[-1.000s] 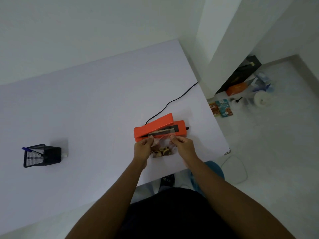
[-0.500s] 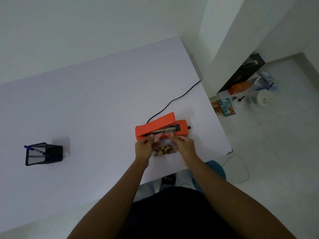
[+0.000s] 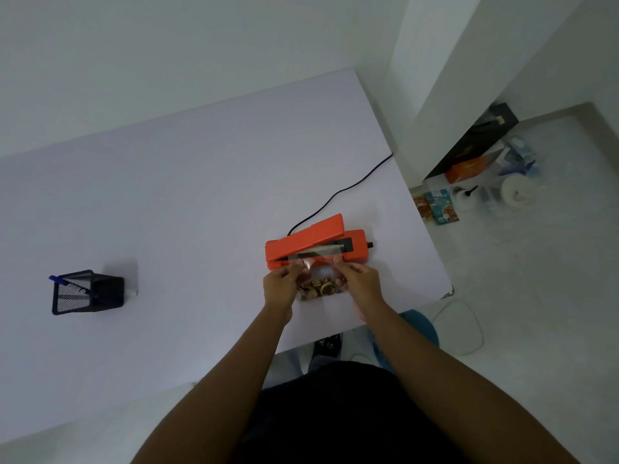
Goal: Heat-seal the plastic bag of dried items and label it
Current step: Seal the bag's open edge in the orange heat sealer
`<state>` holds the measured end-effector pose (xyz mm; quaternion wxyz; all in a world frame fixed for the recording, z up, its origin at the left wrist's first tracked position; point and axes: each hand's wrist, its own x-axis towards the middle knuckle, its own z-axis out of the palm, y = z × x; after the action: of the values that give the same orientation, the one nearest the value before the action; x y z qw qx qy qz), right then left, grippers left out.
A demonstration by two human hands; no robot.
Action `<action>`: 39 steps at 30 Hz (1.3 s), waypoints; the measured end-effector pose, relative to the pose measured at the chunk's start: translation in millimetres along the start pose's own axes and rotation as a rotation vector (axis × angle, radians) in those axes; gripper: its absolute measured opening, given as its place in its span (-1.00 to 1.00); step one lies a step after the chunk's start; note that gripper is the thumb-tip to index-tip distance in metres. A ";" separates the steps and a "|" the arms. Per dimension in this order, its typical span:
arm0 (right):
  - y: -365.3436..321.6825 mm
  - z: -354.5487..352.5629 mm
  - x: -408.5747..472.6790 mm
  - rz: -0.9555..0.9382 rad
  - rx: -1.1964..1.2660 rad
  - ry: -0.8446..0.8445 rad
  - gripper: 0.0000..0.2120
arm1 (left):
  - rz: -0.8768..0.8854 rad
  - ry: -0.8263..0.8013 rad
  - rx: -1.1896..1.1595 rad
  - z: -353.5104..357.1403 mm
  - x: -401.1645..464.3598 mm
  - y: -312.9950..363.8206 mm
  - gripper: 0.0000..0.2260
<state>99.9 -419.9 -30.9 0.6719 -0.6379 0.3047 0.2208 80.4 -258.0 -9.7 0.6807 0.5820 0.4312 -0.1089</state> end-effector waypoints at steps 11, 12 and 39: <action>-0.6 7.4 -0.5 0.027 0.036 0.039 -0.73 | -0.140 0.034 -0.125 3.7 -0.7 7.0 -0.88; -0.5 7.7 -0.4 0.027 0.045 0.044 -0.73 | -0.141 0.039 -0.127 4.3 -0.8 7.6 -0.88; 5.3 8.8 6.9 0.016 0.101 0.094 -0.68 | -0.095 0.194 -0.067 14.7 -2.4 9.9 -0.88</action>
<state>102.3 -411.3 -39.5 0.6862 -0.6104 0.3520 0.1805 92.1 -268.9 -1.8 0.6489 0.5458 0.5255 -0.0699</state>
